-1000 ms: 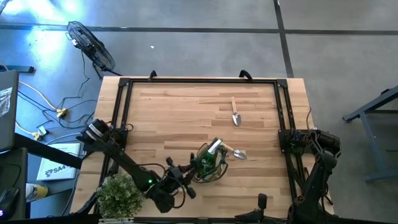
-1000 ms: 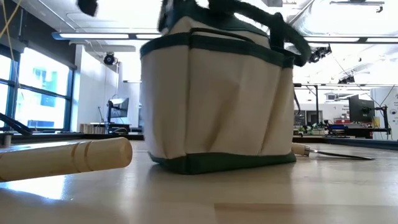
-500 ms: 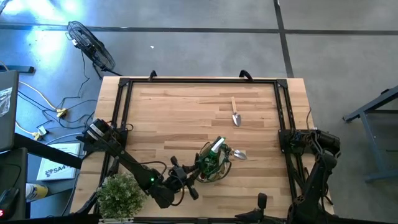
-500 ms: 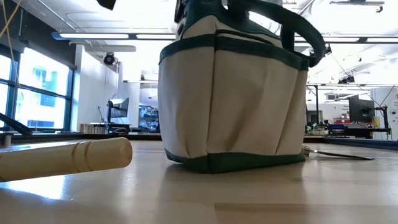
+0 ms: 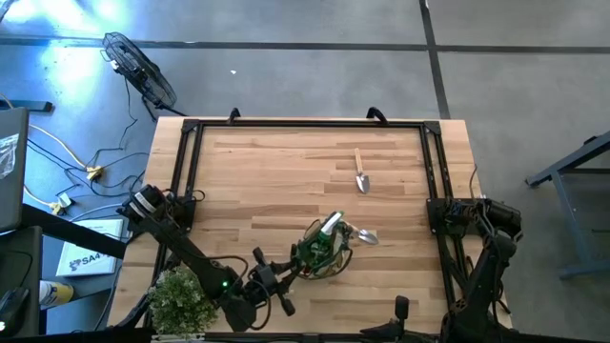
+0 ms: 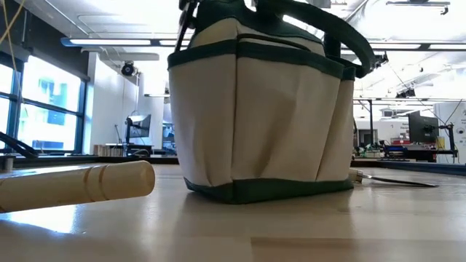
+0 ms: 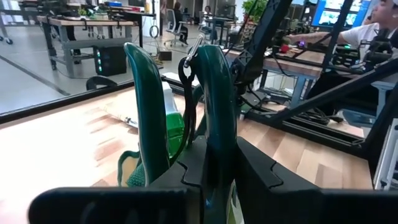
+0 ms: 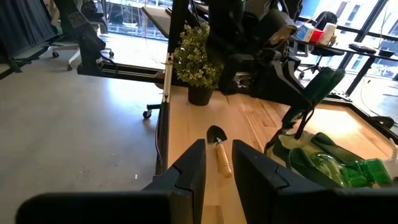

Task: Pick & Place Garden tools in Gardening bag
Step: Put the shear scissors into the gardening bag

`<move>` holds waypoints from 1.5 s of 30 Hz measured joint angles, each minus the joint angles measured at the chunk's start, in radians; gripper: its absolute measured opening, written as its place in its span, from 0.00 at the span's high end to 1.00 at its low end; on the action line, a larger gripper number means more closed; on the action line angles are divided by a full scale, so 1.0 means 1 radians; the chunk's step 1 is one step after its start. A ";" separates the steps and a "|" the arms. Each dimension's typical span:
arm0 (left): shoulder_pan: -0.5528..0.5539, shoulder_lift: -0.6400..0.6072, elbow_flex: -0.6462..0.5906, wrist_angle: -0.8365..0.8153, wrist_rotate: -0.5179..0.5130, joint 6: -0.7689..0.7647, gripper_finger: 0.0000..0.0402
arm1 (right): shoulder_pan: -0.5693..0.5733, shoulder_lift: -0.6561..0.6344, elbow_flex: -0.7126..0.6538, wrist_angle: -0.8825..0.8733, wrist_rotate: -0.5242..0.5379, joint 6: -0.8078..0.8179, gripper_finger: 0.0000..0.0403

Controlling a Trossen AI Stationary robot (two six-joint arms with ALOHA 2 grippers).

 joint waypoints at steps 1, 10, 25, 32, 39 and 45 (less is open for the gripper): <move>0.000 0.000 0.000 -0.014 0.002 -0.016 0.89 | 0.000 0.000 0.000 0.000 0.001 0.000 0.83; 0.001 0.003 0.000 -0.082 -0.005 -0.102 0.89 | 0.000 0.000 0.000 0.000 0.003 0.019 0.83; 0.029 0.076 0.000 -0.079 0.041 -0.196 0.89 | 0.000 0.000 0.000 -0.006 0.003 0.019 0.83; 0.039 0.098 0.000 -0.076 0.075 -0.225 0.89 | 0.000 0.000 0.000 -0.011 0.002 0.019 0.83; 0.040 0.098 0.000 -0.080 0.096 -0.225 0.89 | 0.000 0.000 0.000 -0.016 0.003 0.019 0.83; 0.040 0.098 0.000 -0.081 0.109 -0.224 0.88 | 0.000 0.000 0.000 -0.016 0.002 0.019 0.83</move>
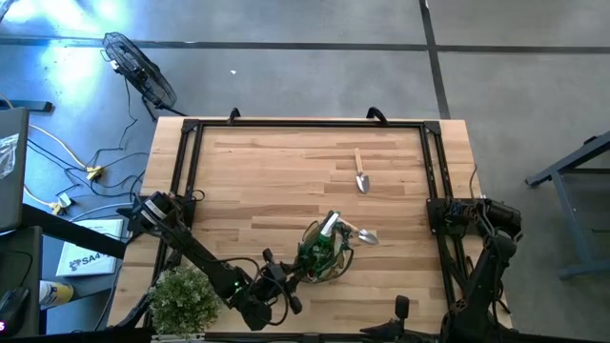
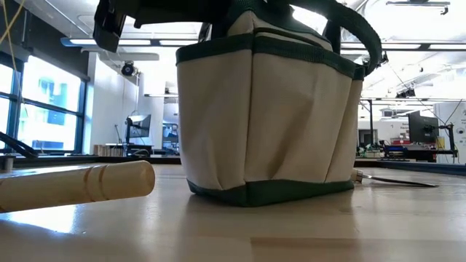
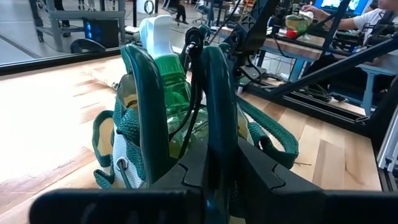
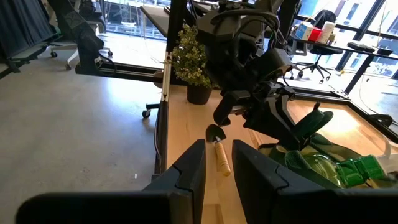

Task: Pick & Place Garden tools in Gardening bag
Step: Put the shear scissors into the gardening bag

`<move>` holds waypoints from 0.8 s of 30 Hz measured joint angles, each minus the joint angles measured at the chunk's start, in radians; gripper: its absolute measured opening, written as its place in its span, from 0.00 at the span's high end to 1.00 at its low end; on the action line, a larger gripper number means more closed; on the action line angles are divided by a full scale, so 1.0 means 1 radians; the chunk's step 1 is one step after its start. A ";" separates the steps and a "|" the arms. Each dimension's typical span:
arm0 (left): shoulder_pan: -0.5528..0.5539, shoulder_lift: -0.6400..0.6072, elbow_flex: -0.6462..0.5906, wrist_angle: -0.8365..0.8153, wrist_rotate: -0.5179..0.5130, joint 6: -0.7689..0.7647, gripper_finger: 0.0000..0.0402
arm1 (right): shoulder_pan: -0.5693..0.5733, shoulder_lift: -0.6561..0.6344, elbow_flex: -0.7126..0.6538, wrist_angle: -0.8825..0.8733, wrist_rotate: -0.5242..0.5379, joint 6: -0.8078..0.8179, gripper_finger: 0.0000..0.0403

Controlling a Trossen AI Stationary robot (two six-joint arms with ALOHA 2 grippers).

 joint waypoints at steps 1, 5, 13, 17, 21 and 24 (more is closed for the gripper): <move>0.000 0.000 0.000 0.000 0.004 0.004 0.88 | 0.000 0.000 0.000 0.000 0.000 0.000 0.83; 0.000 0.000 0.000 0.002 0.021 0.040 0.85 | 0.000 0.000 0.000 0.000 0.000 0.000 0.83; 0.000 0.000 0.000 0.004 0.058 0.091 0.83 | 0.000 0.000 0.000 0.001 -0.002 0.000 0.83; -0.009 0.000 0.000 0.025 0.061 0.137 0.83 | 0.000 0.000 0.000 0.001 -0.007 0.000 0.83; -0.009 0.000 0.000 0.033 0.077 0.140 0.82 | 0.000 0.000 0.000 0.001 -0.024 0.002 0.83; -0.009 0.000 0.000 0.034 0.081 0.140 0.82 | 0.000 0.000 0.000 0.001 -0.026 0.003 0.83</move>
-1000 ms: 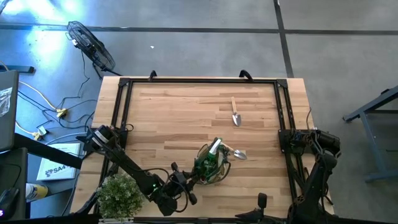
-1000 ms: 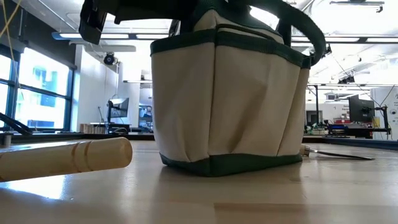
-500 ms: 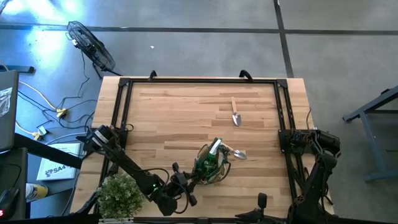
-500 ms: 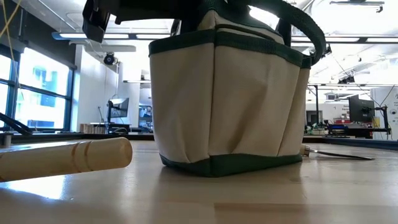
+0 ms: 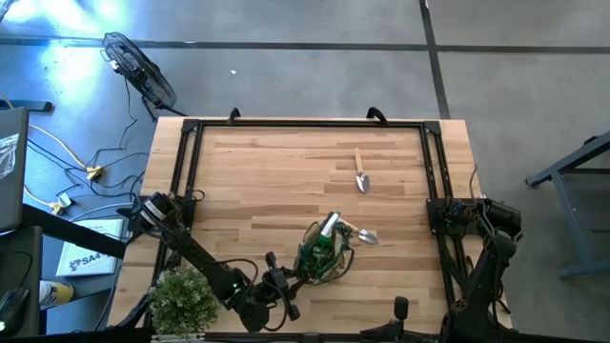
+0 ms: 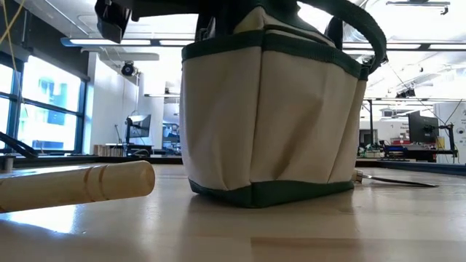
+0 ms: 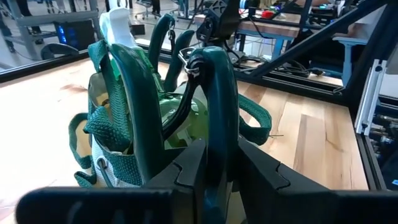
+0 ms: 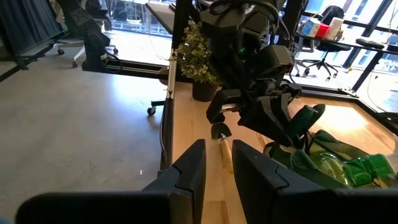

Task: Pick & Place Garden tools in Gardening bag
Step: Put the shear scissors into the gardening bag

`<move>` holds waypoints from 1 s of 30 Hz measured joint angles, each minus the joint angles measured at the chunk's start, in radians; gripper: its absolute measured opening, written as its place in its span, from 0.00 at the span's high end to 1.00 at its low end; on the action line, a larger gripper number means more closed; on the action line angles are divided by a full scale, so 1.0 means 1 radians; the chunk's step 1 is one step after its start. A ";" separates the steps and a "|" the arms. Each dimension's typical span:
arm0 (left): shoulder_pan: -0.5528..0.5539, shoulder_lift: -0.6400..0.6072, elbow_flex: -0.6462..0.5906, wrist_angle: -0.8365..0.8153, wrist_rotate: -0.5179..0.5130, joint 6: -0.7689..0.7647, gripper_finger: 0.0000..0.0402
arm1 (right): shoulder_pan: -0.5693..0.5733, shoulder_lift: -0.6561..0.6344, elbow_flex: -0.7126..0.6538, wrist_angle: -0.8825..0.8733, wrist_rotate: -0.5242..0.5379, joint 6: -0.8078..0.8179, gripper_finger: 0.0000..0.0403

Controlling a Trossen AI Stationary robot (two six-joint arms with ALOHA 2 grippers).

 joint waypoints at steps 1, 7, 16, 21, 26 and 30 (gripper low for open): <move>0.001 0.000 0.000 0.000 0.002 0.001 0.82 | 0.000 0.000 0.000 0.000 0.000 0.000 0.83; 0.001 0.000 0.000 0.013 0.004 0.047 0.82 | 0.000 0.000 0.000 0.000 0.000 0.001 0.83; 0.001 0.000 0.000 0.025 0.025 0.051 0.66 | 0.000 0.000 0.000 0.000 -0.007 0.005 0.83; 0.001 0.000 0.009 0.048 0.019 0.053 0.50 | 0.000 0.000 0.000 0.000 -0.007 0.005 0.83; 0.002 0.000 0.047 0.049 0.018 0.173 0.40 | 0.000 0.000 0.000 0.000 -0.007 0.005 0.83; -0.005 0.000 0.098 0.050 -0.008 0.292 0.36 | 0.000 0.000 0.000 0.000 -0.007 0.004 0.83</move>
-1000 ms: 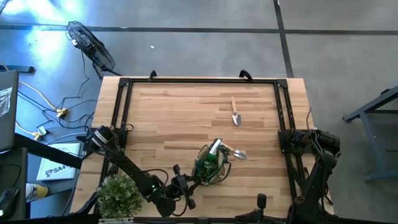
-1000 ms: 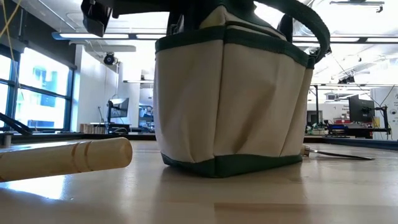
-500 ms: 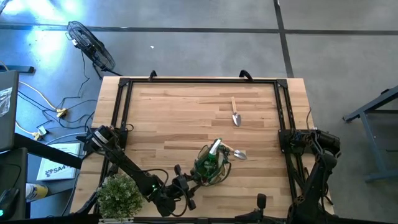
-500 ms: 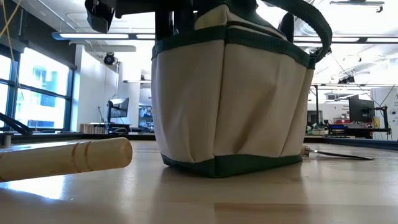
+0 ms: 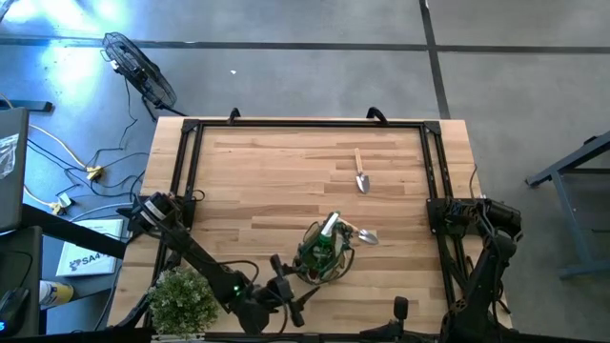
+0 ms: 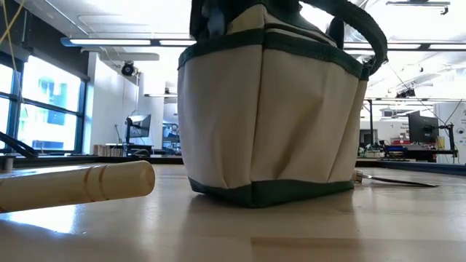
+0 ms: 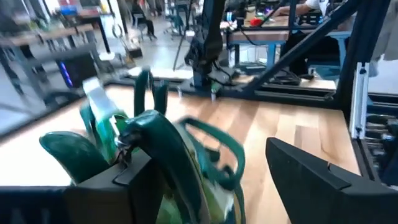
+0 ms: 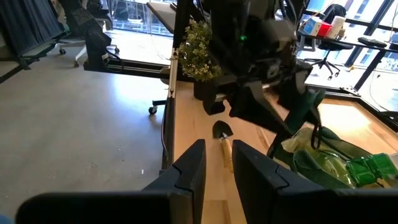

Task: Pick & Place Garden tools in Gardening bag
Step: Put the shear scissors into the gardening bag, then put the bottom trowel into the gardening bag

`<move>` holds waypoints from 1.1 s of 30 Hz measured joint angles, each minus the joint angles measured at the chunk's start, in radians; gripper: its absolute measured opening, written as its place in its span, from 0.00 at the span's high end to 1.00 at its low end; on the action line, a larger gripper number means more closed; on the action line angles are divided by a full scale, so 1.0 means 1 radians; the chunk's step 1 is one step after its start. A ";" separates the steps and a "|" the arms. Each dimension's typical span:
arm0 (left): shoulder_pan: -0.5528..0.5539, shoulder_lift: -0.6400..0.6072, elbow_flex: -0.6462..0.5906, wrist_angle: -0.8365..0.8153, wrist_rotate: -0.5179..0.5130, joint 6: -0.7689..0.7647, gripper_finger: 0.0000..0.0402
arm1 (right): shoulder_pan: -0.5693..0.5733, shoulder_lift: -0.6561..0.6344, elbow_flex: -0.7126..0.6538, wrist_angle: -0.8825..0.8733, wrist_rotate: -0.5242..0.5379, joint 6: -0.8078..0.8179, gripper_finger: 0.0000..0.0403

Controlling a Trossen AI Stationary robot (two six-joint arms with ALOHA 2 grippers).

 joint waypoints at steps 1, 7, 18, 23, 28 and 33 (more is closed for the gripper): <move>-0.001 0.000 0.014 -0.001 -0.017 0.040 0.36 | 0.000 0.000 0.000 0.000 0.000 0.000 0.83; -0.027 0.000 0.085 -0.008 -0.128 0.248 0.36 | 0.000 0.000 0.000 0.000 -0.011 0.000 0.83; -0.108 0.000 0.150 -0.009 -0.219 0.508 0.36 | 0.000 0.000 0.000 -0.031 -0.119 0.009 0.83; -0.174 0.000 0.150 -0.009 -0.263 0.570 0.36 | 0.000 0.000 0.000 -0.063 -0.124 0.048 0.83; -0.229 -0.024 0.150 -0.006 -0.277 0.551 0.36 | 0.000 0.000 0.000 -0.066 -0.124 0.052 0.83; -0.266 -0.047 0.149 -0.009 -0.280 0.486 0.36 | 0.000 0.000 0.000 -0.065 -0.124 0.053 0.83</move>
